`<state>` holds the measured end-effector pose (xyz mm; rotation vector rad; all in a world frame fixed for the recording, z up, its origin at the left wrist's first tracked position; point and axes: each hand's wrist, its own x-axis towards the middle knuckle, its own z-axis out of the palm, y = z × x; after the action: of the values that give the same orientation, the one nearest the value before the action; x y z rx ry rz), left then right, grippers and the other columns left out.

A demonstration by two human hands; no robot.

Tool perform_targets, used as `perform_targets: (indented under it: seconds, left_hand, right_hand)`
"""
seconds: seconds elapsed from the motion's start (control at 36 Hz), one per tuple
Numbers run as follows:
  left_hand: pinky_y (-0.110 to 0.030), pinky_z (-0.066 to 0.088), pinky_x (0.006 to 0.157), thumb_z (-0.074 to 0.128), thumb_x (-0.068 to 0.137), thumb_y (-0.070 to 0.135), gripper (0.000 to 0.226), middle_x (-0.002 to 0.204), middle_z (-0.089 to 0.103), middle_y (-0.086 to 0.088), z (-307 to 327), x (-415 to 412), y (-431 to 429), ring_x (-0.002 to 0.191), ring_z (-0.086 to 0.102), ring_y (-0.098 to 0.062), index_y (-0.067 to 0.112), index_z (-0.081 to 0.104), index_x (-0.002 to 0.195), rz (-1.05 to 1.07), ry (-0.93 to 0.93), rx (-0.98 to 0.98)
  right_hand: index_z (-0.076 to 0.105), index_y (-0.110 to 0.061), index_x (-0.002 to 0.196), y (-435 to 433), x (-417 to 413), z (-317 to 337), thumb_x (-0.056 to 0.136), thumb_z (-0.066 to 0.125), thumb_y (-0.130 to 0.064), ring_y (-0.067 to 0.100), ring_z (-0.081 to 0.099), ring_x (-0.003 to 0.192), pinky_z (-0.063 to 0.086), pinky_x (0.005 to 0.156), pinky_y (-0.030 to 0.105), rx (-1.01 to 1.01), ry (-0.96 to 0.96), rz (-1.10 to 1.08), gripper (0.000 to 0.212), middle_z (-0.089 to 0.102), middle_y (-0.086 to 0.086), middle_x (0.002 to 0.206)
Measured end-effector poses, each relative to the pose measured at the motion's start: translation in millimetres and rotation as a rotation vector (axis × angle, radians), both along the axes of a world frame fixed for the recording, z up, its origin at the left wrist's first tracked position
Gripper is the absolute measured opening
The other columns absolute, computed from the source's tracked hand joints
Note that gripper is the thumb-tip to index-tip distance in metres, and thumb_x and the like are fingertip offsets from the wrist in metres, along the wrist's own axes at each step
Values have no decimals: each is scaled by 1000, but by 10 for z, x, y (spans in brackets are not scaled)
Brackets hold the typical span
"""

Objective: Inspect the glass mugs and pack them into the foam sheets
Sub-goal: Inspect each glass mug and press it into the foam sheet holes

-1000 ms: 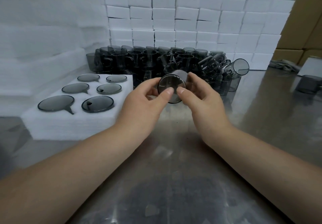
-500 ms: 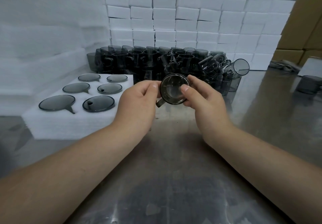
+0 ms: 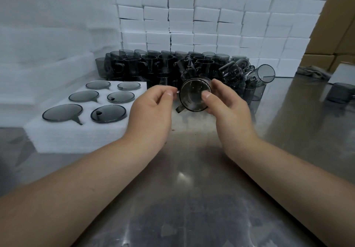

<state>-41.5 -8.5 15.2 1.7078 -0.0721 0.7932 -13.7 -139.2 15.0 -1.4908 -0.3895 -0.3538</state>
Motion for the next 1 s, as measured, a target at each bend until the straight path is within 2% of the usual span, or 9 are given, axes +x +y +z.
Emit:
perform_targets:
  seconds: [0.08,0.22,0.31,0.36,0.5,0.64,0.69,0.83,1.0]
  left_hand:
    - [-4,41,52,44,95,20,29,79,65,17,7,15,-2,57,52,7,40,60,82,-7,-13,-57]
    - [-21,42,87,43,96,27,22,86,61,21,-3,1,-6,90,55,0,42,59,92,-89,52,-30]
    - [-6,42,73,47,94,32,14,80,64,27,5,-20,-3,79,56,12,39,60,91,-153,53,-14]
    - [-2,41,62,55,90,38,9,83,64,20,17,-38,-12,74,56,13,35,60,97,-188,79,5]
    - [-23,46,89,63,65,44,40,101,67,7,-19,-48,-65,96,62,-3,29,58,101,-260,133,-17]
    - [-25,46,83,68,56,48,56,95,67,11,-53,-20,-85,87,62,1,22,58,105,-264,210,-50]
    - [-25,43,78,70,65,40,43,84,65,13,-58,-13,-72,75,59,0,20,60,103,-278,216,-100]
    - [-31,43,76,62,81,36,15,84,66,8,-25,6,-41,76,59,-10,24,62,89,-324,281,-241]
    - [-25,44,65,44,87,51,37,82,71,-1,20,20,-10,64,61,-11,20,64,93,-395,409,-422]
  right_hand:
    - [49,-17,132,-3,8,-3,81,68,-16,-10,57,81,45,81,11,-42,-53,-27,54,61,-15,95]
    - [43,-24,137,-2,-37,-8,75,74,-19,3,52,111,39,101,25,-288,-197,-115,70,55,-14,117]
    - [40,-22,139,-4,-58,2,74,74,-18,4,46,116,32,101,17,-443,-326,-164,74,46,-21,114]
    - [38,-20,140,-1,-71,9,75,73,-16,7,42,118,26,100,9,-502,-389,-175,74,42,-24,114]
    - [37,-17,140,-5,-91,5,76,68,-10,9,35,121,18,97,-1,-609,-503,-172,72,42,-17,119]
    - [37,-8,139,14,-103,25,71,62,-4,13,36,124,20,104,9,-687,-597,-136,73,49,3,133]
    - [35,-8,140,19,-109,25,72,61,-6,11,34,128,22,107,14,-686,-598,-95,73,45,3,139]
    - [33,-9,140,10,-131,19,72,53,-12,10,36,130,28,108,24,-492,-510,-99,71,41,1,139]
    - [36,-16,134,-34,-47,36,83,49,-18,-3,49,100,38,85,7,-185,-203,-120,53,49,-8,117]
